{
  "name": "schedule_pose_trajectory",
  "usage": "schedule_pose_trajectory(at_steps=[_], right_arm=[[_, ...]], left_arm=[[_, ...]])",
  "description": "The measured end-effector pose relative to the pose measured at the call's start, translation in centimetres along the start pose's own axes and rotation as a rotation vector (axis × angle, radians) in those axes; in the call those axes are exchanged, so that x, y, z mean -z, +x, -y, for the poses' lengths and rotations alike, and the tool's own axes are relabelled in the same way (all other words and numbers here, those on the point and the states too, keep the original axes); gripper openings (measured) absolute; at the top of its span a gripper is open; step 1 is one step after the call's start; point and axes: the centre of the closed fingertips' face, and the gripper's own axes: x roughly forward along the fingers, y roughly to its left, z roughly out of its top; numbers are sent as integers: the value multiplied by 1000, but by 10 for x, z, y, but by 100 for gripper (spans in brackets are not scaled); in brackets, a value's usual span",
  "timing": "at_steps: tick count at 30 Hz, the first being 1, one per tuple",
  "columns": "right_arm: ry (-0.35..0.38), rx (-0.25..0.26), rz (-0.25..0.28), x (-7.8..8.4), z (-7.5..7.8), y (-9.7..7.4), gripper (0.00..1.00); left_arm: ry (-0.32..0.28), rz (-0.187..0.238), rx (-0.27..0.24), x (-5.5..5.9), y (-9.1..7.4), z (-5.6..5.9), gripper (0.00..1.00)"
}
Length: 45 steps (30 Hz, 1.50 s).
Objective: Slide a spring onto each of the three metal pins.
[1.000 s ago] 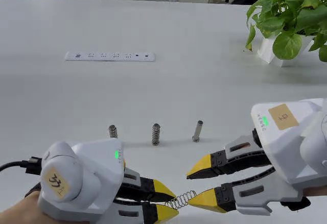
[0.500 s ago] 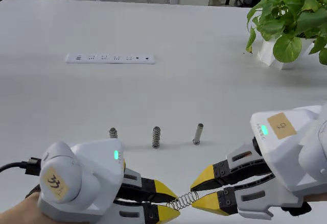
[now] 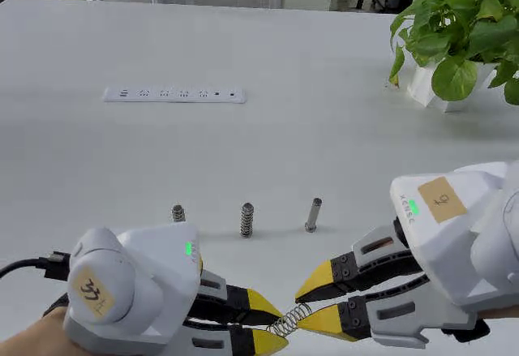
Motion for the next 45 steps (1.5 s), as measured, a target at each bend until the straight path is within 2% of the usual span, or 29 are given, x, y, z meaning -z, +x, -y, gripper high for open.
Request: schedule_pose_trajectory(at_steps=[17, 20, 23, 32, 45], right_arm=[[-6, 2, -5, 2, 1, -1, 7], [-3, -2, -8, 2, 1, -2, 14], [-11, -12, -27, 4, 1, -3, 18], [-36, -60, -62, 4, 0, -3, 12], [-74, -122, -133, 11, -1, 5, 11]], left_arm=[[0, 9, -3, -1, 0, -1, 6], [0, 11, -3, -1, 0, -1, 6], [2, 12, -4, -1, 0, -1, 6], [9, 23, -3, -5, 2, 0, 6], [13, 44, -3, -12, 5, 0, 6]])
